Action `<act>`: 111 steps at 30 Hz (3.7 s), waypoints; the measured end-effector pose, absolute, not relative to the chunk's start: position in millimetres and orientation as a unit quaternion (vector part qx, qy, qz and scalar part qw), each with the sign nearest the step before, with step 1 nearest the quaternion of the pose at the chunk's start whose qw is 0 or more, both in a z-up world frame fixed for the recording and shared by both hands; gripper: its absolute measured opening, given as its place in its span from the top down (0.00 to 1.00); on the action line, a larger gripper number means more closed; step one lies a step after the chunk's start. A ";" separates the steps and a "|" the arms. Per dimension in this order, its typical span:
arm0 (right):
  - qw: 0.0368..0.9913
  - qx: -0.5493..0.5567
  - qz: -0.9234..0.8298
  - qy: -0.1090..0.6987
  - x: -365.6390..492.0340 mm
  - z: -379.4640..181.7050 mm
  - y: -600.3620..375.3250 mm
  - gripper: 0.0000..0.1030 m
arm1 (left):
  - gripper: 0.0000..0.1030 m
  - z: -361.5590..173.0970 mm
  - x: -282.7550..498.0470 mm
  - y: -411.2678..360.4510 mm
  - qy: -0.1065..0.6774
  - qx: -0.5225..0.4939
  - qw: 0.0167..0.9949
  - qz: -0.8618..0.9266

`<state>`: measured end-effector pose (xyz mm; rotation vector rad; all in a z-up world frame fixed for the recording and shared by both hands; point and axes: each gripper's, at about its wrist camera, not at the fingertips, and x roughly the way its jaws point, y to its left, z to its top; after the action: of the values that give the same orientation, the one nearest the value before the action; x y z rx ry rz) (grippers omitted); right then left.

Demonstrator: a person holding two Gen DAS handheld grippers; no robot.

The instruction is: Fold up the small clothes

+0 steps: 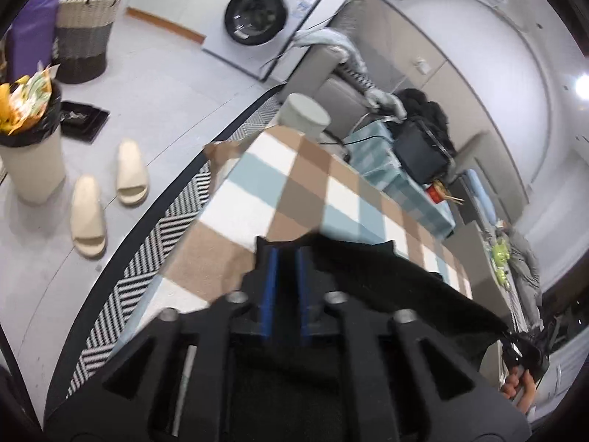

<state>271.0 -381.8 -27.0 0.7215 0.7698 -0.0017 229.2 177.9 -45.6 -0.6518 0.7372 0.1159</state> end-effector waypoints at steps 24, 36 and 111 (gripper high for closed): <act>0.820 0.274 0.164 0.475 260.9 -62.0 -271.4 0.62 | 0.48 -63.7 252.4 102.9 0.413 -0.224 0.883 0.000; 0.850 0.294 0.134 0.415 291.9 -44.5 -257.3 0.86 | 0.47 -71.6 273.4 118.6 0.426 -0.202 0.881 0.035; 0.858 0.102 0.080 0.497 139.0 -79.1 -327.9 0.87 | 0.90 -93.7 124.9 92.3 0.453 -0.104 0.885 0.031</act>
<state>139.0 -327.9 -79.1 0.2137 1.0448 0.1689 124.9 92.3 -93.7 -0.2161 0.9427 0.0646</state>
